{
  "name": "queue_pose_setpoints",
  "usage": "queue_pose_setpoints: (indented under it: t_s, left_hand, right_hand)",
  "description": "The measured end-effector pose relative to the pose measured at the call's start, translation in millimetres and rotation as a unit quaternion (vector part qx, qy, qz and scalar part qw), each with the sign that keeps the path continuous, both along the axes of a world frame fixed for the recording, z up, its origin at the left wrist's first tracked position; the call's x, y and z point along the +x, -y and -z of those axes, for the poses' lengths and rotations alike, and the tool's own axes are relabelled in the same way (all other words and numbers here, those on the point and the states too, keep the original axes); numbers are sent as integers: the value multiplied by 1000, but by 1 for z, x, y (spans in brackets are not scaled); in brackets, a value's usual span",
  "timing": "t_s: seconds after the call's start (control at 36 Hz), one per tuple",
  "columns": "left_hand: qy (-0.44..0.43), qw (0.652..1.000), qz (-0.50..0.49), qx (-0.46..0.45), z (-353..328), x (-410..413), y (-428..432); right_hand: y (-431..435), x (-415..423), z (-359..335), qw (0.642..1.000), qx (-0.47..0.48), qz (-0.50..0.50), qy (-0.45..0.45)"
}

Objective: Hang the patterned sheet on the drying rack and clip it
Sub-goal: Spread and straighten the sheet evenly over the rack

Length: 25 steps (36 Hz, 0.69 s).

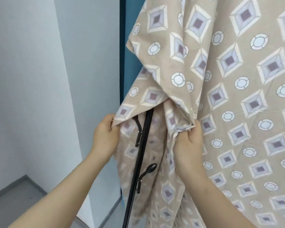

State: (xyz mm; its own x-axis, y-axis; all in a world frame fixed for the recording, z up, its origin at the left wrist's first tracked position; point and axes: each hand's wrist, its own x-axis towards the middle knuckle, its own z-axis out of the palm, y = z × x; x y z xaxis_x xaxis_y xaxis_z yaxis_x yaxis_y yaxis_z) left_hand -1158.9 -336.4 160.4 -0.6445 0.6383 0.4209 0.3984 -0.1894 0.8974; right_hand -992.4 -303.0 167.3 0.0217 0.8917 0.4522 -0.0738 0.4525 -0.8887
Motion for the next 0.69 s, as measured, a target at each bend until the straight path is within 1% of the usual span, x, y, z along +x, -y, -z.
queue_pose_setpoints:
  t_s: [0.03, 0.08, 0.11, 0.14, 0.17, 0.22, 0.25, 0.28, 0.33, 0.39, 0.44, 0.58, 0.64, 0.69]
  left_hand:
    - [16, 999, -31, 22, -6, -5, 5]
    - [80, 985, -92, 120, -22, -18, 20]
    - [106, 974, -106, 169, -29, -24, 28]
    - [113, 970, -97, 194, -34, -29, 37]
    - [94, 977, -66, 180, -37, -31, 44]
    - [30, 997, 30, 63, -35, -26, 56]
    - [3, 998, 65, 12, -31, -22, 59]
    - [-8, 997, 78, -4, -28, -19, 61]
    - [11, 998, 63, 23, -25, -17, 64]
    - [48, 996, 52, 56, -27, -20, 66]
    - [63, 995, 46, 63, -25, -28, 70]
    - [55, 994, 61, 71, -26, -55, 83]
    - [80, 992, 60, 73, -29, -65, 86]
    - [92, 991, 55, 85, -33, -71, 83]
  right_hand:
    - [2, 1, -1, 1000, 5, 1, 4]
    - [6, 4, -2, 1000, 24, 10, -15]
    - [12, 6, -3, 999, 38, 5, -25]
    - [18, 7, -3, 998, 53, -3, -31]
    - [24, 7, -2, 997, 66, -24, -24]
    - [33, 4, -1, 995, 71, -75, 18]
    - [35, 1, 0, 992, 71, -99, 44]
    - [36, -3, 0, 987, 74, -122, 68]
    - [37, -12, -2, 979, 89, -161, 85]
    - [39, -24, -6, 973, 110, -189, 74]
    - [42, -39, -10, 968, 111, -218, 53]
    - [49, -80, -18, 959, 77, -269, 45]
    - [47, -95, -20, 959, 63, -274, 33]
    - [47, -106, -21, 960, 23, -278, 21]
